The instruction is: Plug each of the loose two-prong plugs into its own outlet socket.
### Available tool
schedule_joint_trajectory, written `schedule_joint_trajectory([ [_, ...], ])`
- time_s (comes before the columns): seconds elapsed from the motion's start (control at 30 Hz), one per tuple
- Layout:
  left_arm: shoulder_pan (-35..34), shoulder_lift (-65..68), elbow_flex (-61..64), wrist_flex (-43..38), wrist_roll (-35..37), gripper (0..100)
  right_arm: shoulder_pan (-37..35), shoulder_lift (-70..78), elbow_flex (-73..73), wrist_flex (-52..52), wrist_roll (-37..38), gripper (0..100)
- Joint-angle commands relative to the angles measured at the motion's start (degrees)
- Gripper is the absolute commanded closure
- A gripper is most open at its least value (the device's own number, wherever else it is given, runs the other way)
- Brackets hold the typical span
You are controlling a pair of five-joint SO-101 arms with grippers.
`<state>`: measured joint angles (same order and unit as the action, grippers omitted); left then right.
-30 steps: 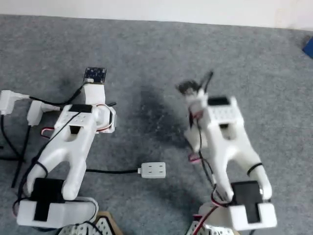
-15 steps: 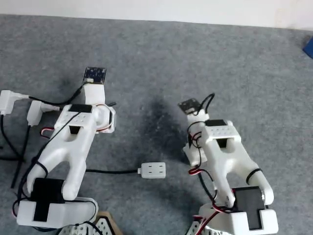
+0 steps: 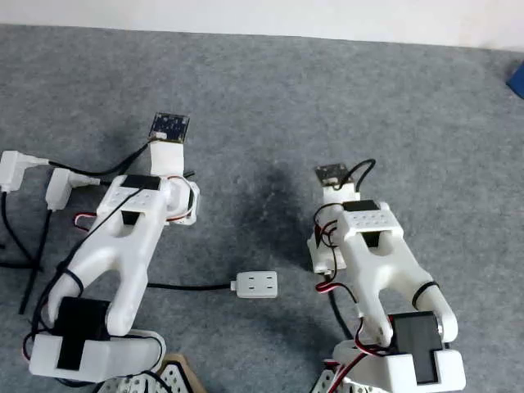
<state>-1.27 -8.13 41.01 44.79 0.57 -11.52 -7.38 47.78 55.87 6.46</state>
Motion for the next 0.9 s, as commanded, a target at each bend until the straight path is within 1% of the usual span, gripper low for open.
schedule_joint_trajectory([
  [0.0,0.75,-1.63,-0.22,-0.7,-0.53,78,0.66,0.04,0.04,-1.36,-1.23,98.8],
  [0.13,0.75,-1.63,-0.22,-0.7,-0.53,78,-0.31,0.13,0.31,-1.45,0.26,99.1],
  [0.23,0.75,-1.63,-0.22,-0.7,-0.53,78,-1.27,-0.4,0.13,-1.01,9.14,99.1],
  [0.3,1.45,-1.63,-0.22,-0.35,-0.79,78,-1.19,-0.48,-1.19,0.92,11.87,99.1],
  [0.43,6.46,-2.42,-1.19,0.62,-8.7,77,-2.59,-1.01,-11.21,9.19,11.96,99.1],
  [0.5,8.4,-3.21,-5.05,6.59,-9.49,77,-4.53,-3.21,-17.63,14.11,11.96,99.1],
  [0.57,8.84,-4.79,-10.24,13.63,-9.49,77,-7.69,-7.34,-23.52,18.24,11.78,99.1],
  [0.6,8.66,-6.11,-13.49,17.14,-9.41,76,-9.71,-9.98,-25.8,19.74,11.52,99.1],
  [0.67,8.04,-9.71,-18.95,23.82,-9.14,70,-14.11,-16.13,-29.05,20.62,8.0,99.1],
  [0.77,7.96,-17.36,-23.96,32.79,-9.14,63,-22.37,-23.87,-27.3,19.3,3.87,99.1],
  [0.83,7.78,-23.78,-23.25,36.04,-9.23,61,-26.68,-27.65,-23.08,16.66,4.31,99.1],
  [0.87,7.43,-27.12,-21.32,36.31,-9.41,60,-28.26,-29.32,-20.97,15.25,5.1,99.1],
])
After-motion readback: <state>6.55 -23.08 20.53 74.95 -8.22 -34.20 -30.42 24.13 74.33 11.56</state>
